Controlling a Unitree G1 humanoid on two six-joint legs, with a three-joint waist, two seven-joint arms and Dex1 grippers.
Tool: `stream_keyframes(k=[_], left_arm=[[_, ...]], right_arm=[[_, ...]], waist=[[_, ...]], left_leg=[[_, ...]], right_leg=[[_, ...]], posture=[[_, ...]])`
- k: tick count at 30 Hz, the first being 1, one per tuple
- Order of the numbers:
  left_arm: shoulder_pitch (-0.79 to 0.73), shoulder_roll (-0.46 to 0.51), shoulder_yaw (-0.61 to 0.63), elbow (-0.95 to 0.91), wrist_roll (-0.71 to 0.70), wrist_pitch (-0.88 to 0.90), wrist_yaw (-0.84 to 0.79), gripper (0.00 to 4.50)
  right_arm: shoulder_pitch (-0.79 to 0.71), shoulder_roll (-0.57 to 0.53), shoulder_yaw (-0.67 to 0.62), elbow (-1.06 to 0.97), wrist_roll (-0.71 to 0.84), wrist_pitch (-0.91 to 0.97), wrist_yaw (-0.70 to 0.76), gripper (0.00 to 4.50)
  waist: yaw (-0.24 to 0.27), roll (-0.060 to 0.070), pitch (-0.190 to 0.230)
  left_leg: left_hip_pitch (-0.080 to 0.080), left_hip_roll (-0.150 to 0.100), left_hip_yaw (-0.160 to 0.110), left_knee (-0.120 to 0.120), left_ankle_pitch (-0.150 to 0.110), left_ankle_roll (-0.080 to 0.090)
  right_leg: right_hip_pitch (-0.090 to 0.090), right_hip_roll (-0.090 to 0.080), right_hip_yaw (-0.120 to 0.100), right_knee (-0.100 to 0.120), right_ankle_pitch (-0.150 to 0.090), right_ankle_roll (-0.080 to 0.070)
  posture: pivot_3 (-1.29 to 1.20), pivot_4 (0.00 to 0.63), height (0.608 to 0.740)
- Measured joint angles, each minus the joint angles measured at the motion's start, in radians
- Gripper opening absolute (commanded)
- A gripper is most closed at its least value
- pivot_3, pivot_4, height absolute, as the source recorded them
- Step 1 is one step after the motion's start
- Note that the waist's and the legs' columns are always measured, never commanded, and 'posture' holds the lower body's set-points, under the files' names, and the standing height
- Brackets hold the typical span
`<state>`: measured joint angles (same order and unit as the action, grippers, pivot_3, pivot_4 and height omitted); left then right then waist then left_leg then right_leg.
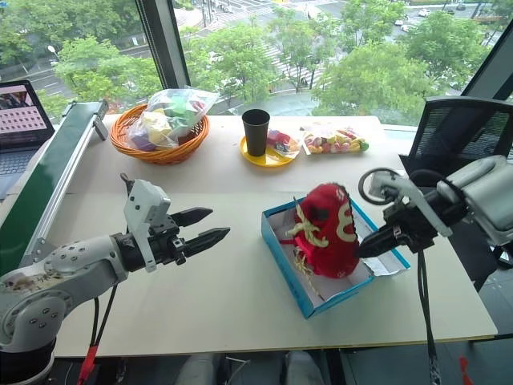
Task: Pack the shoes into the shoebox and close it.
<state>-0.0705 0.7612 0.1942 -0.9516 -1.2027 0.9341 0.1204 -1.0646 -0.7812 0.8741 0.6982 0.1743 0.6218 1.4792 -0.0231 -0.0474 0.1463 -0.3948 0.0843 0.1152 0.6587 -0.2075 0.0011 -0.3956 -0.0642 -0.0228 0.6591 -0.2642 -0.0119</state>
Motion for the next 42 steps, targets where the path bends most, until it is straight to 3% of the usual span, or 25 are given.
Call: stream_keyframes(k=[6, 10, 13, 21, 24, 29, 35, 42], left_arm=[[-0.017, 0.001, -0.013, 0.007, -0.001, -0.001, -0.005, 3.22], [-0.06, 0.004, -0.027, 0.031, 0.021, -0.002, -0.034, 3.22], [-0.087, 0.016, -0.041, 0.057, 0.036, -0.003, -0.07, 3.22], [-0.164, 0.029, -0.069, 0.139, 0.106, -0.003, -0.187, 3.22], [-0.18, 0.041, -0.079, 0.15, 0.12, -0.001, -0.228, 3.22], [-0.196, 0.11, -0.075, 0.166, 0.134, 0.005, -0.318, 3.22], [-0.205, 0.144, -0.072, 0.167, 0.137, 0.009, -0.372, 3.22], [-0.205, 0.156, -0.055, 0.161, 0.116, 0.031, -0.375, 3.22]], right_arm=[[0.004, 0.032, -0.103, 0.001, -0.063, 0.063, -0.007, 3.18], [-0.058, 0.053, -0.162, -0.005, -0.077, 0.131, 0.01, 4.47], [-0.114, 0.051, -0.225, -0.019, -0.087, 0.143, 0.012, 4.47], [-0.191, 0.013, -0.4, -0.227, 0.0, 0.238, 0.071, 4.47], [-0.159, 0.013, -0.439, -0.306, 0.006, 0.22, 0.053, 3.75], [-0.021, 0.011, -0.449, -0.424, 0.0, 0.15, 0.028, 2.07], [0.031, 0.021, -0.448, -0.347, -0.083, -0.053, -0.031, 0.04], [0.03, 0.077, -0.45, -0.267, -0.115, -0.132, -0.038, 0.02]], waist=[[-0.002, 0.001, 0.001], [0.0, 0.005, 0.003], [0.011, 0.006, 0.004], [0.027, 0.007, 0.004], [0.031, 0.007, 0.004], [0.035, 0.007, 0.004], [0.034, 0.007, 0.005], [0.03, 0.007, 0.005]], left_leg=[[0.003, 0.0, 0.003, -0.004, 0.0, -0.001], [-0.007, -0.001, 0.005, -0.005, 0.005, 0.005], [-0.017, -0.001, 0.005, -0.008, 0.005, 0.005], [-0.025, -0.002, 0.004, -0.013, 0.002, 0.004], [-0.027, -0.002, 0.004, -0.013, 0.002, 0.004], [-0.027, -0.002, 0.006, -0.013, 0.002, 0.004], [-0.027, -0.002, 0.006, -0.013, 0.003, 0.003], [-0.027, -0.002, 0.005, -0.013, 0.003, 0.003]], right_leg=[[-0.003, 0.004, 0.011, 0.002, 0.001, -0.001], [-0.016, 0.004, 0.013, 0.004, 0.002, -0.001], [-0.027, 0.004, 0.013, 0.004, 0.002, -0.002], [-0.032, 0.005, 0.011, -0.006, 0.001, -0.001], [-0.031, 0.005, 0.009, -0.008, 0.001, -0.001], [-0.03, 0.004, 0.008, -0.009, 0.002, 0.0], [-0.03, 0.005, 0.008, -0.009, 0.002, 0.0], [-0.03, 0.005, 0.009, -0.009, 0.002, 0.0]], posture=[[0.0, 0.15, 0.737], [0.0, 0.15, 0.737], [0.0, 0.15, 0.737], [0.0, 0.15, 0.737], [0.0, 0.15, 0.737], [0.0, 0.15, 0.737], [0.0, 0.15, 0.737], [0.0, 0.15, 0.737]])
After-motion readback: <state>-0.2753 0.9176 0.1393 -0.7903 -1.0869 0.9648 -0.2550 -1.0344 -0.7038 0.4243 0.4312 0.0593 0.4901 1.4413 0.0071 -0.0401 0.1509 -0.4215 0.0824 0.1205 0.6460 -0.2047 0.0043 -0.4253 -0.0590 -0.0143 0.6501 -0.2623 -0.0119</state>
